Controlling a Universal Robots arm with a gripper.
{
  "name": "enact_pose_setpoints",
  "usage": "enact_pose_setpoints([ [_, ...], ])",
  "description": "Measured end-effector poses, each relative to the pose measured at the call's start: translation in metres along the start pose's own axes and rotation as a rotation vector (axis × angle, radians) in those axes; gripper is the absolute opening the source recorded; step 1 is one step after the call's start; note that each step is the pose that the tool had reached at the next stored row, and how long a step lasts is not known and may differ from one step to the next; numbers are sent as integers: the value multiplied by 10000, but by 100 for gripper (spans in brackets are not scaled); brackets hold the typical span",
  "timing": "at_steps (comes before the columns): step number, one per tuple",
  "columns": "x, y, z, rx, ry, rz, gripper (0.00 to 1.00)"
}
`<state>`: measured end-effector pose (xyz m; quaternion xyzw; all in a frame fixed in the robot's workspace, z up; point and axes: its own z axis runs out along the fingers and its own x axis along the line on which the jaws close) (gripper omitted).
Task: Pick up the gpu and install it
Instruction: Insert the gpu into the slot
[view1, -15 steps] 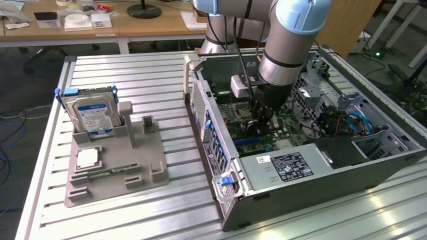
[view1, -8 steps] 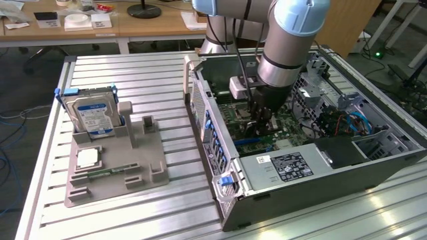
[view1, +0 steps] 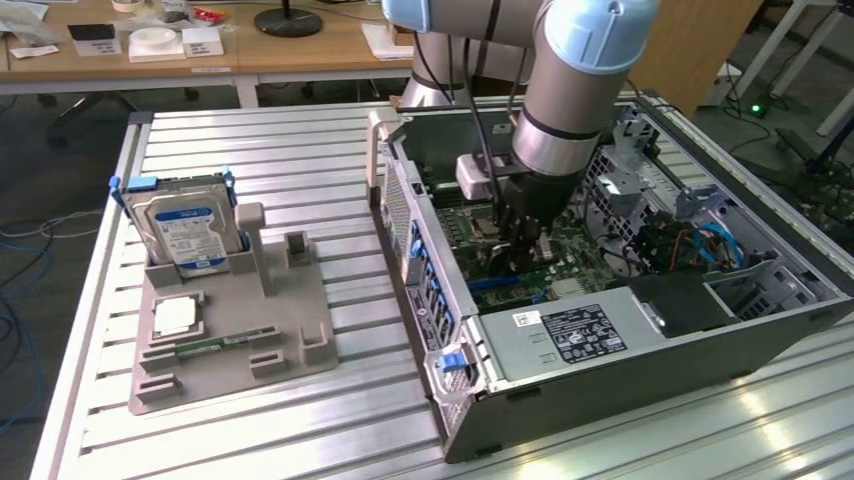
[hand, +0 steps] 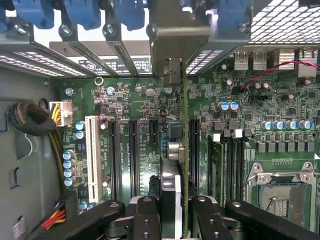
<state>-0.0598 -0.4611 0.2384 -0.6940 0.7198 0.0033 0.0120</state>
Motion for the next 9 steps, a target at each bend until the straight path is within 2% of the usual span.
enact_pose_setpoints([
  [9, 1, 17, 30, 0, -9, -1, 29],
])
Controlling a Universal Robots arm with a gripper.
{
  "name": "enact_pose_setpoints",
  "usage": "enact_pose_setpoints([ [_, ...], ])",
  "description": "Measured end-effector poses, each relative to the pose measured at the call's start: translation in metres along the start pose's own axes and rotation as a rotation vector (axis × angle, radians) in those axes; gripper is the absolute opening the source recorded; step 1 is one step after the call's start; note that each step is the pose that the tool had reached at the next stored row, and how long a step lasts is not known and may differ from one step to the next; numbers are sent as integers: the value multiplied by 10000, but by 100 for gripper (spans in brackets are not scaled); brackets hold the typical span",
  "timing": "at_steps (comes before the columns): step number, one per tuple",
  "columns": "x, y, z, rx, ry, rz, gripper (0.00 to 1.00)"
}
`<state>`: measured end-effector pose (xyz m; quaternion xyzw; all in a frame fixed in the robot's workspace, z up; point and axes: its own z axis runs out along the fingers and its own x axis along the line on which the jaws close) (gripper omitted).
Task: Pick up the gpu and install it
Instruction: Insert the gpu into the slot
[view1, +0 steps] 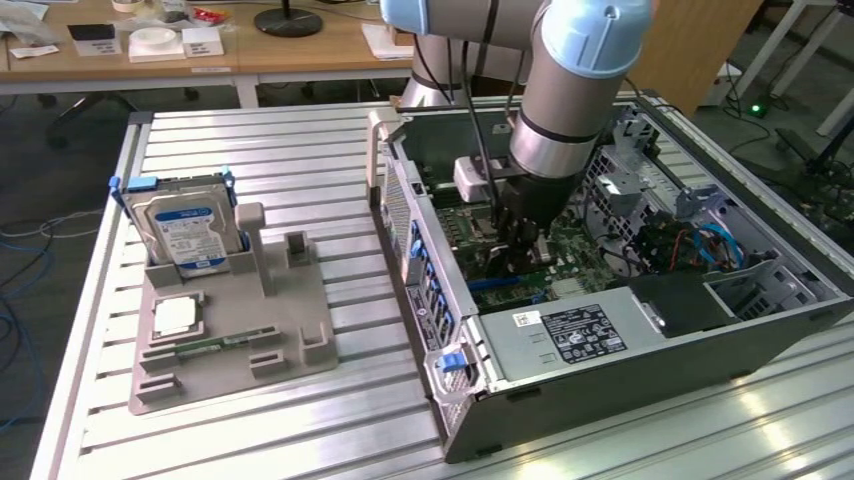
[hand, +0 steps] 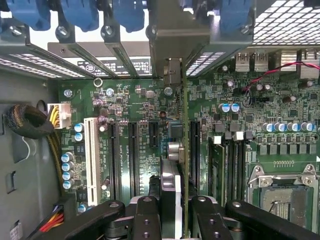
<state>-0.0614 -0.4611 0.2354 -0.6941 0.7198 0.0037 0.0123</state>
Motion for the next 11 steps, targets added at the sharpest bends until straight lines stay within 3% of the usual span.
enact_pose_setpoints([
  [11, 2, 3, 55, -4, -38, 2, 29],
])
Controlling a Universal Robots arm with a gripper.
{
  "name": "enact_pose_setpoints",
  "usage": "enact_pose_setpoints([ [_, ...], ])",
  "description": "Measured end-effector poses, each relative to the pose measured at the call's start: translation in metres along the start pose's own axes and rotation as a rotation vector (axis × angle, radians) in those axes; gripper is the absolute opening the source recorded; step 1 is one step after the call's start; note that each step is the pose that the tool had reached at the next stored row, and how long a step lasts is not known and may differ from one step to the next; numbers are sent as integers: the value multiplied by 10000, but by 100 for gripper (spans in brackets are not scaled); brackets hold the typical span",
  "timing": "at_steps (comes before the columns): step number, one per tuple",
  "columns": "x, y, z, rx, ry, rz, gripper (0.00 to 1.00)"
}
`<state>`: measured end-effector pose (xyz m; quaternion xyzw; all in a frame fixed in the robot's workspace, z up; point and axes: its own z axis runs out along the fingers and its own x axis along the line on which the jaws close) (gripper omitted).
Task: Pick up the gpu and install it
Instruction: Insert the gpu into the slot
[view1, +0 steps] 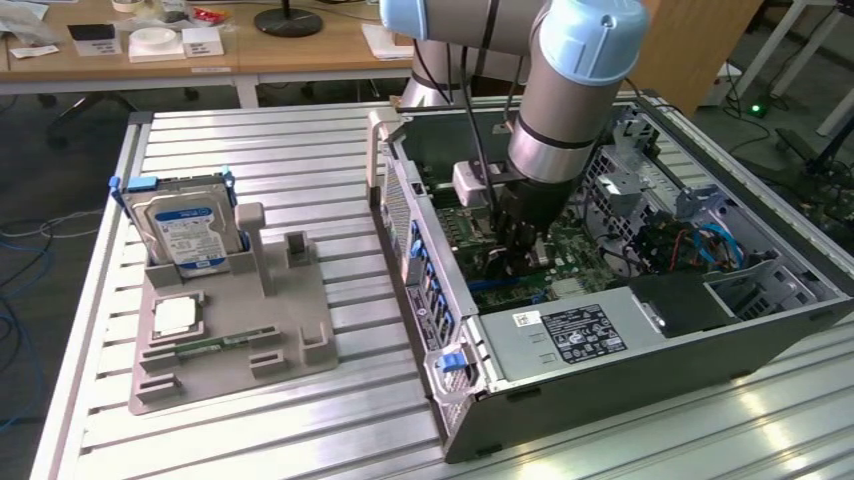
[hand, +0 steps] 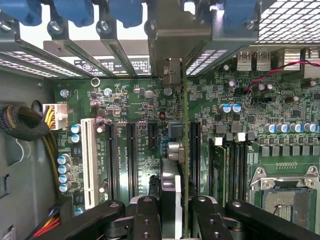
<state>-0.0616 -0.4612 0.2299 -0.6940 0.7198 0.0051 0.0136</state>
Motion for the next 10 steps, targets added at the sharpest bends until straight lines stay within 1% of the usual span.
enact_pose_setpoints([
  [3, -1, 0, 2, -15, -1, 0, 29],
  [7, -1, -2, 2, -107, -3, 1, 29],
  [10, 0, -1, 2, -113, -2, 3, 29],
])
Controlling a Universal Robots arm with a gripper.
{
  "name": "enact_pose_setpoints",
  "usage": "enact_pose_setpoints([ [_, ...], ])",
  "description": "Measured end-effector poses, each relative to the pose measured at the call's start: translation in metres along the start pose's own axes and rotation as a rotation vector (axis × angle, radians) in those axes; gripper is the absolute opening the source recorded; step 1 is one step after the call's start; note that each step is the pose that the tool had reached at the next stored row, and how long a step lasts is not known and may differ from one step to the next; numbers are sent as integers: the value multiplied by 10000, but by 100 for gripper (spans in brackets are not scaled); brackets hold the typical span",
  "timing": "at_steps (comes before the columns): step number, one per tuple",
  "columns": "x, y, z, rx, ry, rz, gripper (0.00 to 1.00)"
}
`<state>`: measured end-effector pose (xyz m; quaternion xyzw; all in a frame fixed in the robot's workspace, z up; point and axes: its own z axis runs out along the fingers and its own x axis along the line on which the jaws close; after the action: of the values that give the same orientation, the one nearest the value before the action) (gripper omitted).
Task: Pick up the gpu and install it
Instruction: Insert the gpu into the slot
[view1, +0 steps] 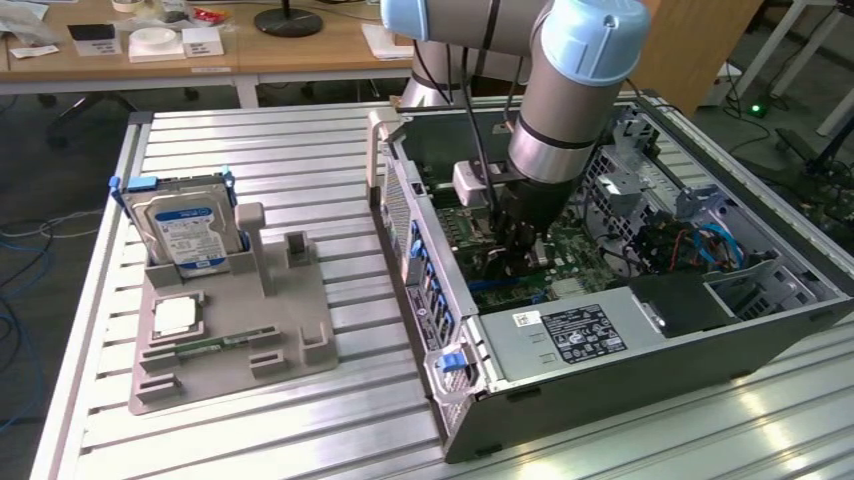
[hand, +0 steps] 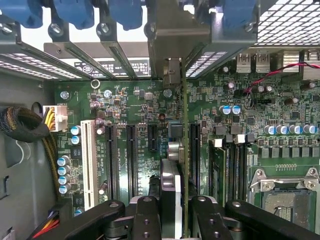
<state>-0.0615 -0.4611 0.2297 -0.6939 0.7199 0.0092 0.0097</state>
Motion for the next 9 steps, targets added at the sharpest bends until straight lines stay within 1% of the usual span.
enact_pose_setpoints([
  [9, 0, 0, 5, 2, -1, -1, 29],
])
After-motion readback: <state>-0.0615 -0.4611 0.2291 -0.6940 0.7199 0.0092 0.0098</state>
